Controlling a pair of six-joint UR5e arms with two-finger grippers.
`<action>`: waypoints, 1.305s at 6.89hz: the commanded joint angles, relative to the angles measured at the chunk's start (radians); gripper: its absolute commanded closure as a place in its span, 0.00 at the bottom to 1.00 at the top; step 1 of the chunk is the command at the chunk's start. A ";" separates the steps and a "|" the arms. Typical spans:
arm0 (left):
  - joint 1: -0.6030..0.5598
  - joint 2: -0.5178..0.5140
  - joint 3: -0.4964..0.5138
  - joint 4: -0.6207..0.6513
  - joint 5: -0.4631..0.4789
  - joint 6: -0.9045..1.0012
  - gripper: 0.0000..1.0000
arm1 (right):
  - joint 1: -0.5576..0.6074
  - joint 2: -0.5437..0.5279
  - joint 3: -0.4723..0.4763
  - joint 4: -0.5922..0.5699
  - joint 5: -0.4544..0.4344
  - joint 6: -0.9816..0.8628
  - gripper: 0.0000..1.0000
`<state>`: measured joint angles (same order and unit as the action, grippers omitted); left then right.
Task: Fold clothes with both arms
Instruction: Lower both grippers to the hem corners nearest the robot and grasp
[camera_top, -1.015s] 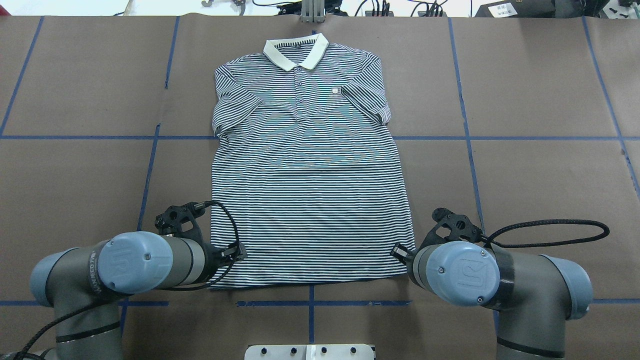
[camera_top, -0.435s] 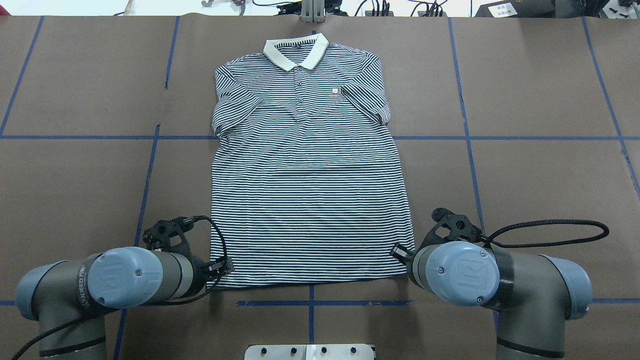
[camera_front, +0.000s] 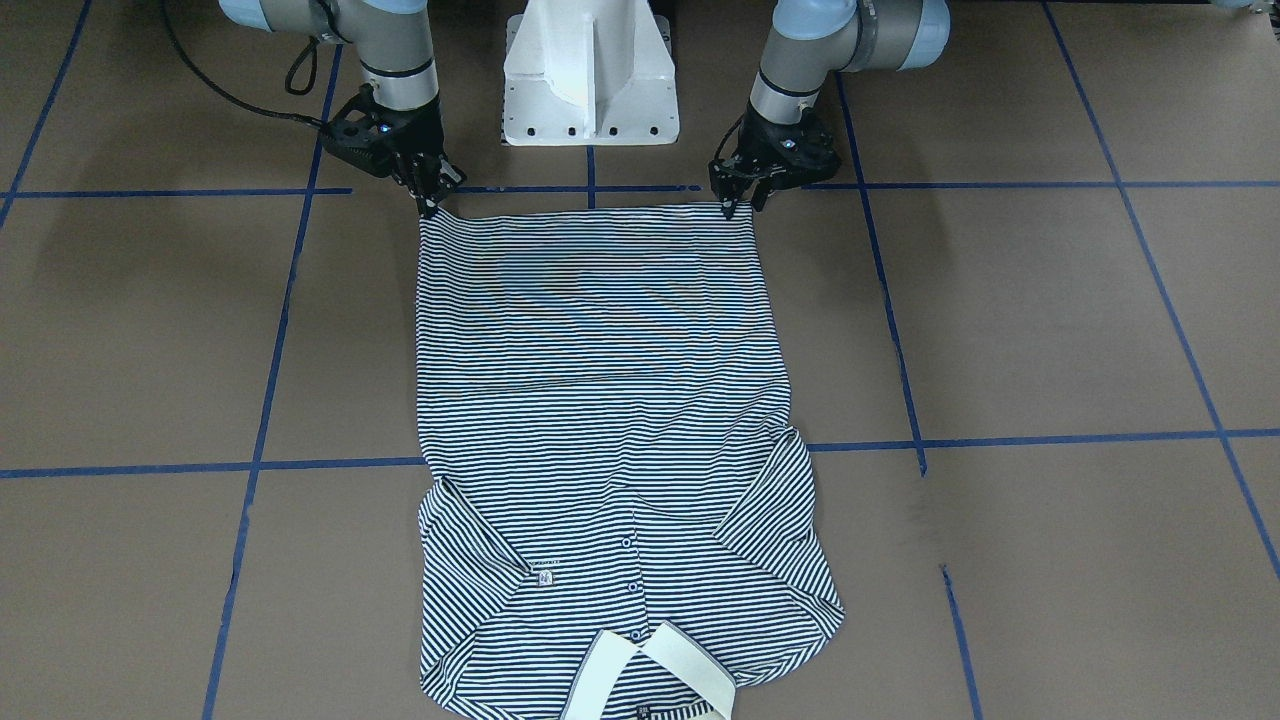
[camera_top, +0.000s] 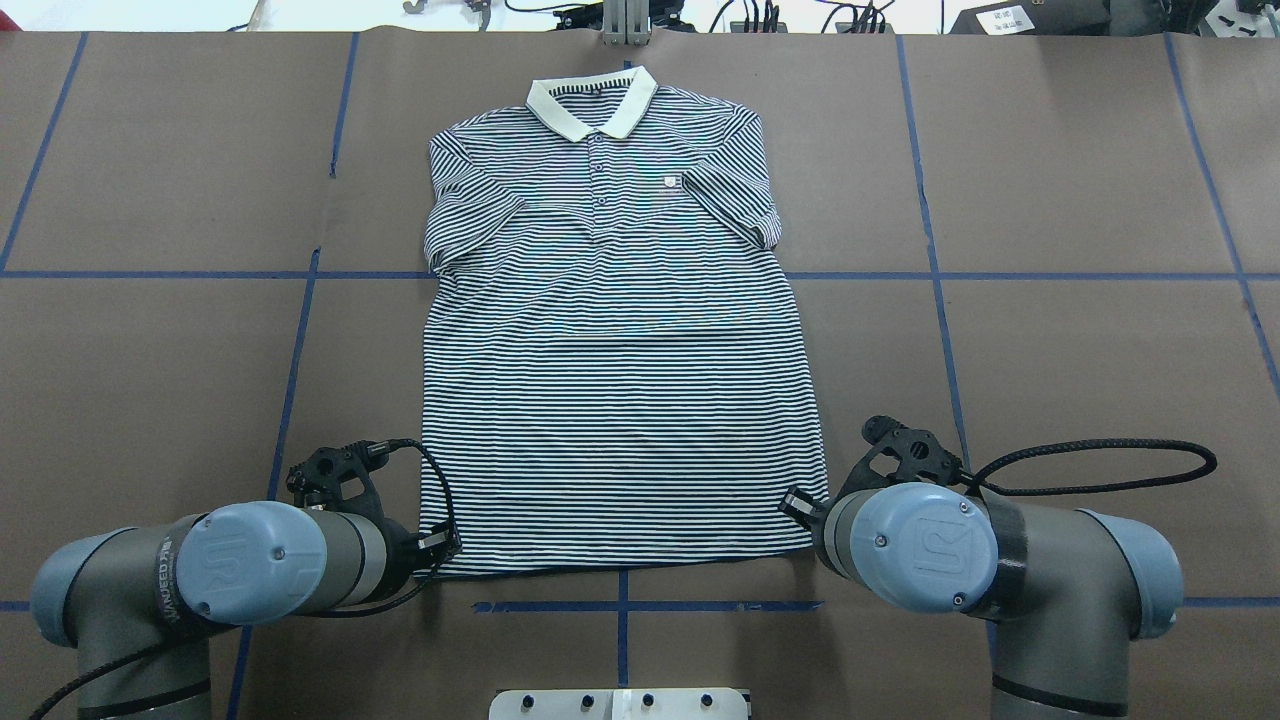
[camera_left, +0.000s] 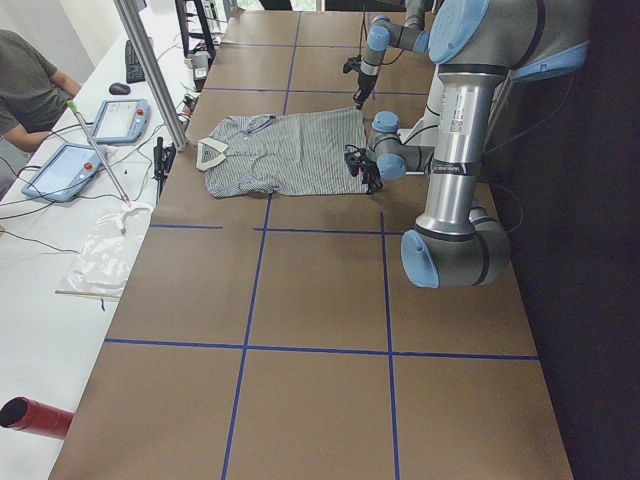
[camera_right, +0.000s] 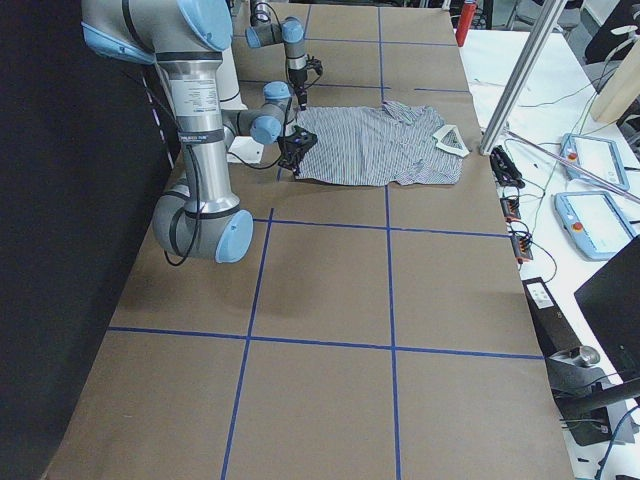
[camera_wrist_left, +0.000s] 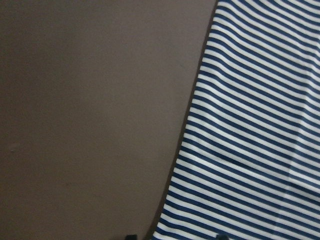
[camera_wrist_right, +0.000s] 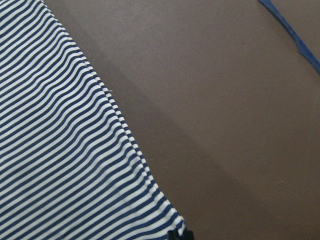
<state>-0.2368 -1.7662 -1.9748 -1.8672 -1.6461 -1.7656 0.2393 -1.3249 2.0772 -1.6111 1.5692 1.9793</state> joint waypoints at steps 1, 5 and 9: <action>0.001 0.017 -0.013 0.000 0.000 0.002 1.00 | 0.001 0.000 -0.002 0.000 0.000 -0.001 1.00; 0.005 0.080 -0.121 0.000 -0.011 0.002 1.00 | -0.011 -0.031 0.043 -0.003 0.029 0.013 1.00; 0.101 0.080 -0.287 0.141 -0.012 -0.052 1.00 | -0.144 -0.122 0.191 -0.009 0.020 0.135 1.00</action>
<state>-0.1753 -1.6857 -2.2062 -1.7776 -1.6588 -1.7942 0.1475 -1.4267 2.2260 -1.6158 1.5968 2.0541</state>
